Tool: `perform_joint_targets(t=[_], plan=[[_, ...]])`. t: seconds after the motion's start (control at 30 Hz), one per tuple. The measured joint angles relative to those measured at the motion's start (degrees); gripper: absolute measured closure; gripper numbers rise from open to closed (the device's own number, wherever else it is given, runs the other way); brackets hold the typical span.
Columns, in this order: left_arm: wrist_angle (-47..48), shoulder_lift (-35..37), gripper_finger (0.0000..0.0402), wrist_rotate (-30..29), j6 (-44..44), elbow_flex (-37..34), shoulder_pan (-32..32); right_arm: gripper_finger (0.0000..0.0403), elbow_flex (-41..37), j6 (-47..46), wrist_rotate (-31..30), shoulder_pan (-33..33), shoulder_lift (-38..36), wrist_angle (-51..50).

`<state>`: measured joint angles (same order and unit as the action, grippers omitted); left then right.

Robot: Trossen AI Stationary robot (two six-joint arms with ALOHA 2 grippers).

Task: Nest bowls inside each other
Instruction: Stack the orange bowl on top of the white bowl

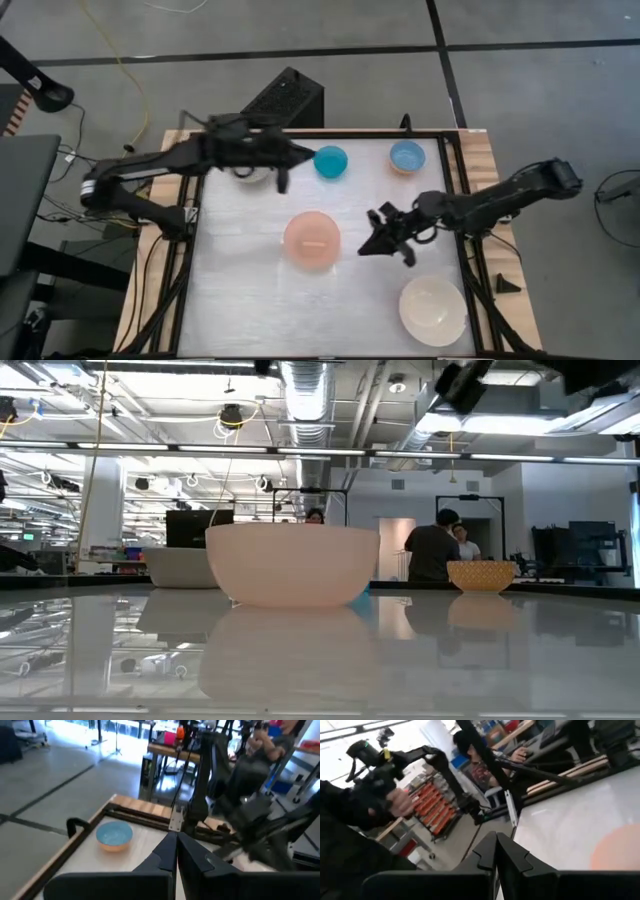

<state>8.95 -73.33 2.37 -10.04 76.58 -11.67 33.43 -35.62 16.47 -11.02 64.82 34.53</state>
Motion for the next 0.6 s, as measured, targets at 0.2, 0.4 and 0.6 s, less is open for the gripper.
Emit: perform_joint_targets(t=[0.2,0.4,0.6], plan=[[9.58,8.89,0.0401,0.18,-0.24,0.00,-0.23,0.0325,0.02,1.87,7.14,5.53,12.19,7.86],[16.42,15.27,0.0401,1.20,-3.39,-0.02,-0.23,0.0245,2.58,9.53,13.71,7.77,20.74,6.69],[20.62,18.45,0.0401,-1.22,-5.65,-0.07,-0.19,0.0185,12.46,28.95,16.33,7.38,26.31,-13.07]])
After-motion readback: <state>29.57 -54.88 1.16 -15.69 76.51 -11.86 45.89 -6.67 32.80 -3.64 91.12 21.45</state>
